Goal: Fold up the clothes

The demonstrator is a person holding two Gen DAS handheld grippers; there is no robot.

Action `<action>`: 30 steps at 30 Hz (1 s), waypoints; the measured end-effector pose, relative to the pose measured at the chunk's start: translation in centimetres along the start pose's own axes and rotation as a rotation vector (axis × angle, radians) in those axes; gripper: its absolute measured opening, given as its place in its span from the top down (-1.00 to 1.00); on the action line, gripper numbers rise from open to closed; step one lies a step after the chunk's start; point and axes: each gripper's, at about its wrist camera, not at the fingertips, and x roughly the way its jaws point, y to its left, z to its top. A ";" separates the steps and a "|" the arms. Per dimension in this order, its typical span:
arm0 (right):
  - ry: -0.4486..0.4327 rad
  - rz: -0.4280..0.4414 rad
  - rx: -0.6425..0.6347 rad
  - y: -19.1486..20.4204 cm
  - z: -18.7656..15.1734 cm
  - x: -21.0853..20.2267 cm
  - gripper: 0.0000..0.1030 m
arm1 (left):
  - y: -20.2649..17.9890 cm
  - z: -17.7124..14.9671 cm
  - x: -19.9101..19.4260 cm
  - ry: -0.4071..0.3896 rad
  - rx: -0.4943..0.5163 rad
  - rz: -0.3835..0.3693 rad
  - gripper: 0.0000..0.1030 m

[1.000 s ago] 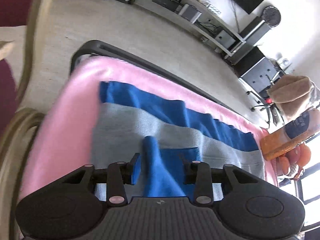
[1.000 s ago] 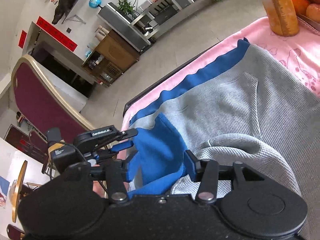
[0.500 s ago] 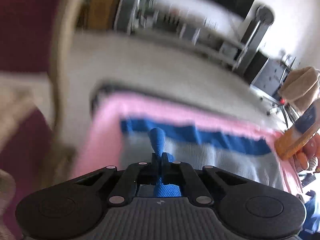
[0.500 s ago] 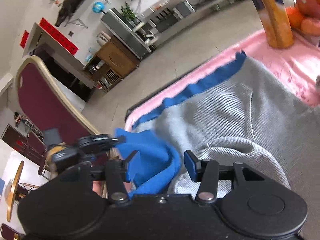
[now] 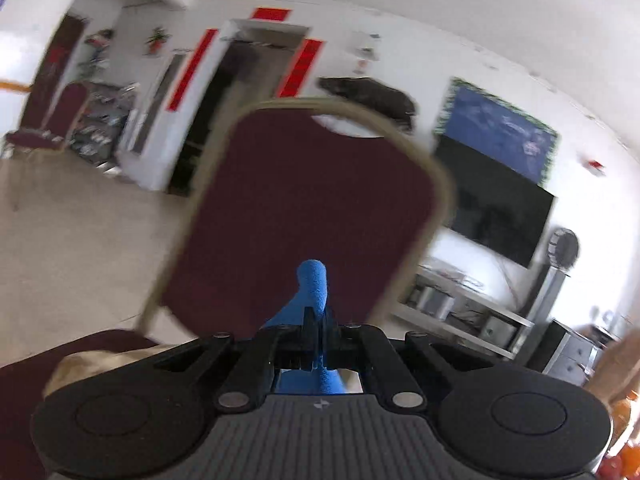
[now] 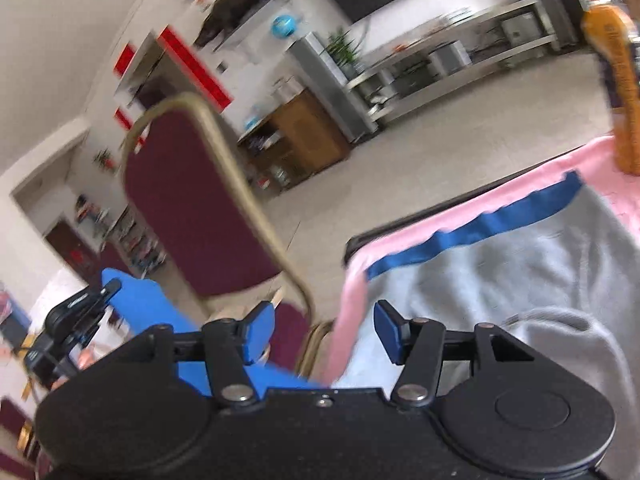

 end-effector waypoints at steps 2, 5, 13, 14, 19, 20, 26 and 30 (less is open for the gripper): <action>0.044 0.012 -0.026 1.3 -0.8 1.4 -0.05 | 2.8 -1.4 1.7 0.059 -0.026 0.090 0.99; 0.103 0.029 -0.034 2.5 -1.8 2.9 -0.08 | 7.5 -3.8 4.5 0.204 -0.132 0.212 0.95; 0.124 0.064 0.032 2.5 -2.6 1.2 -0.22 | 11.1 -2.9 0.3 0.192 -0.352 0.411 0.51; 0.117 0.066 0.048 2.3 -2.4 0.5 -0.22 | 10.3 -2.5 -0.8 0.183 -0.353 0.397 0.49; 0.072 0.033 0.092 0.0 -1.8 -4.3 -0.27 | 1.3 -7.7 -5.3 0.333 -0.146 0.170 0.39; 0.064 0.018 0.093 -0.6 -1.8 -5.5 -0.28 | -0.6 -8.9 -6.2 0.366 -0.101 0.121 0.39; 0.018 -0.108 0.103 -6.2 -2.9 -13.0 -0.36 | -10.6 -18.8 -8.5 0.658 0.172 -0.010 0.39; 0.028 -0.220 0.174 -11.9 -4.2 -15.9 -0.38 | -13.7 -22.7 -8.2 0.776 0.248 -0.012 0.44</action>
